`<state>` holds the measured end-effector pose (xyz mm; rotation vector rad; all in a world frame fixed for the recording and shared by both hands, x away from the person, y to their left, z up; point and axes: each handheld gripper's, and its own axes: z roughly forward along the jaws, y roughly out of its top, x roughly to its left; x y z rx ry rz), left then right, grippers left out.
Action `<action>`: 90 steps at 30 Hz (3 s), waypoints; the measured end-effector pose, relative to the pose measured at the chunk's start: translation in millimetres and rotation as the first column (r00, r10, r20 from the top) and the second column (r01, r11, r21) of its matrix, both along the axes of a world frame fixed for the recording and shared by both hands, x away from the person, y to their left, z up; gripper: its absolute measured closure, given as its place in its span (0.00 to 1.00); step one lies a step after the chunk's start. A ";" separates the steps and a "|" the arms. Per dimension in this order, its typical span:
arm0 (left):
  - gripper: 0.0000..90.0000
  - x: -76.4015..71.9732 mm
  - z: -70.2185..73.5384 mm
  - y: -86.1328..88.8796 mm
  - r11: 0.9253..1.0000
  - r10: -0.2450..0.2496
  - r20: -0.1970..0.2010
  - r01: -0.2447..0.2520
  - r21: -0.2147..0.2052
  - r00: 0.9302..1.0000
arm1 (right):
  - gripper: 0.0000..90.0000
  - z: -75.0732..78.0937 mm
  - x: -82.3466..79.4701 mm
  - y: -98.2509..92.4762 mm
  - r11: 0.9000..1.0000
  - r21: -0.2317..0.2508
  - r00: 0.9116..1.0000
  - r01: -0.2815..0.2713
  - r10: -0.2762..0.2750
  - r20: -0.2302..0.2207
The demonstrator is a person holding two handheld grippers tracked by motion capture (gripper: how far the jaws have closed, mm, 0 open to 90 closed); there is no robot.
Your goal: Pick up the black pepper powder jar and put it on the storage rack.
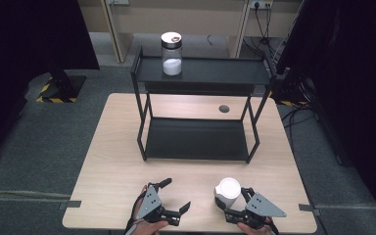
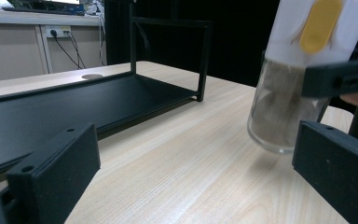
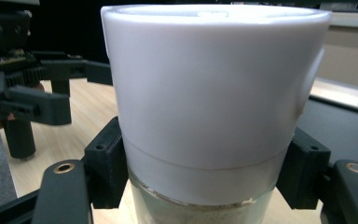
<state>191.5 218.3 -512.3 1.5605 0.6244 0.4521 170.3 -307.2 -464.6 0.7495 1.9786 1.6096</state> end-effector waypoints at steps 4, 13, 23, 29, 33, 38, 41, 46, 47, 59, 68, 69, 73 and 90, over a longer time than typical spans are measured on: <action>0.00 0.1 -0.1 0.3 1.000 0.002 0.001 -0.002 0.000 1.000 | 0.34 10.6 1.2 0.1 1.000 -0.009 1.000 0.002 -0.001 0.015; 0.00 0.2 -0.2 0.7 1.000 0.004 -0.001 -0.004 0.001 1.000 | 0.34 31.6 9.0 3.3 1.000 -0.023 0.999 0.004 -0.003 0.036; 0.00 0.0 -0.5 1.3 1.000 0.009 0.000 -0.009 -0.003 1.000 | 0.34 57.1 25.6 9.6 1.000 -0.012 0.999 -0.009 0.009 0.033; 0.00 0.0 -0.6 0.9 1.000 0.008 0.000 -0.008 -0.001 1.000 | 0.34 79.3 37.0 11.7 1.000 -0.008 0.999 -0.024 0.024 0.037; 0.00 0.1 -0.7 1.2 1.000 0.009 -0.001 -0.009 -0.003 1.000 | 0.34 94.2 46.8 13.5 0.999 -0.001 0.999 -0.036 0.036 0.040; 0.00 0.1 -0.7 1.2 1.000 0.009 -0.001 -0.009 -0.003 1.000 | 0.34 114.8 56.4 17.1 0.999 0.001 0.997 -0.049 0.048 0.059; 0.00 0.1 -0.7 1.1 1.000 0.008 -0.001 -0.008 -0.002 1.000 | 0.34 128.2 64.5 20.0 0.998 0.004 0.997 -0.058 0.058 0.060; 0.00 0.3 -0.9 1.5 1.000 0.011 -0.002 -0.011 -0.004 1.000 | 0.34 150.3 74.0 29.4 0.998 -0.021 0.994 -0.061 0.063 0.091; 0.00 0.3 -0.9 1.7 1.000 0.011 -0.001 -0.011 -0.004 1.000 | 0.34 154.4 75.9 30.6 0.998 -0.020 0.994 -0.063 0.065 0.093; 0.00 0.4 -0.8 1.6 1.000 0.010 -0.003 -0.010 -0.003 1.000 | 0.34 199.7 98.9 43.7 0.998 -0.010 0.992 -0.060 0.061 0.107; 0.00 0.4 -0.9 1.5 1.000 0.009 -0.003 -0.009 -0.003 1.000 | 0.34 227.5 120.6 49.1 0.998 0.004 0.995 -0.061 0.060 0.084; 0.00 0.4 -0.8 1.5 1.000 0.009 -0.004 -0.009 -0.003 1.000 | 0.34 229.5 122.7 49.3 0.998 0.006 0.995 -0.061 0.060 0.080; 0.00 0.6 -1.0 1.6 1.000 0.010 -0.004 -0.010 -0.003 1.000 | 0.34 240.2 129.5 52.9 0.999 0.010 0.995 -0.048 0.047 0.084; 0.00 0.4 -0.6 2.2 1.000 0.010 -0.003 -0.010 -0.002 1.000 | 0.34 281.3 162.2 72.2 0.999 0.021 0.997 0.040 -0.041 0.068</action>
